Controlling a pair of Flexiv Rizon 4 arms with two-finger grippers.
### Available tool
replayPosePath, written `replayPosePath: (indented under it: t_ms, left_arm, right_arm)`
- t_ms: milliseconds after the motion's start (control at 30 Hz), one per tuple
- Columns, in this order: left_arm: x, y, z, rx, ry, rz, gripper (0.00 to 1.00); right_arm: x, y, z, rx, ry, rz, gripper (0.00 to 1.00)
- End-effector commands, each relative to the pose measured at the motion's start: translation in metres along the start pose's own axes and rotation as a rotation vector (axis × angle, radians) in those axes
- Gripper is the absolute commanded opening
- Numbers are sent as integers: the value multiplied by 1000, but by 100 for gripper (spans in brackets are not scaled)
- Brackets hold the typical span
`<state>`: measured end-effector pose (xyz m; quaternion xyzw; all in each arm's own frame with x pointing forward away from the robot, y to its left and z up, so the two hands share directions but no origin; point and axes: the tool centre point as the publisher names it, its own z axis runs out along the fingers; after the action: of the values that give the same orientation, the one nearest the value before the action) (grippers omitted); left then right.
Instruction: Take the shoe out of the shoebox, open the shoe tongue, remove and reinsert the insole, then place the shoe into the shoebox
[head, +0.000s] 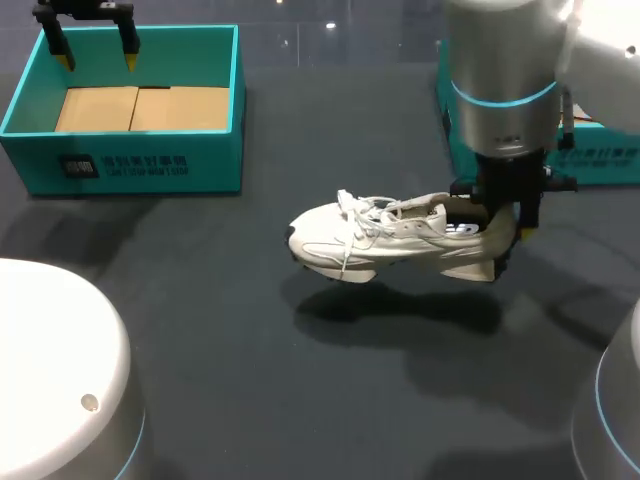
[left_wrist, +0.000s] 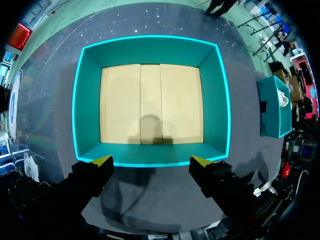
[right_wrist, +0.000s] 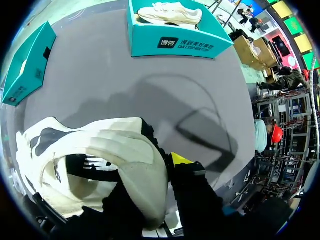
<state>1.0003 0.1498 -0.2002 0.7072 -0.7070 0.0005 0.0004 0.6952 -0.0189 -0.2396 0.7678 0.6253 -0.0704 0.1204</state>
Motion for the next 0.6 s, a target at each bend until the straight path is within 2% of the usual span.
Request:
replayPosePath:
  t_ms: [33,433,600]
  left_arm:
    - [0,0,0,-1,-1,0,100]
    - [0,0,0,-1,-1,0,100]
    - [0,0,0,-1,-1,0,100]
  right_arm:
    - [6,4,4,11,-7,-1,0]
    - [6,4,6,16,-21,7,0]
    - [14,-13,16,0,-36,31,0]
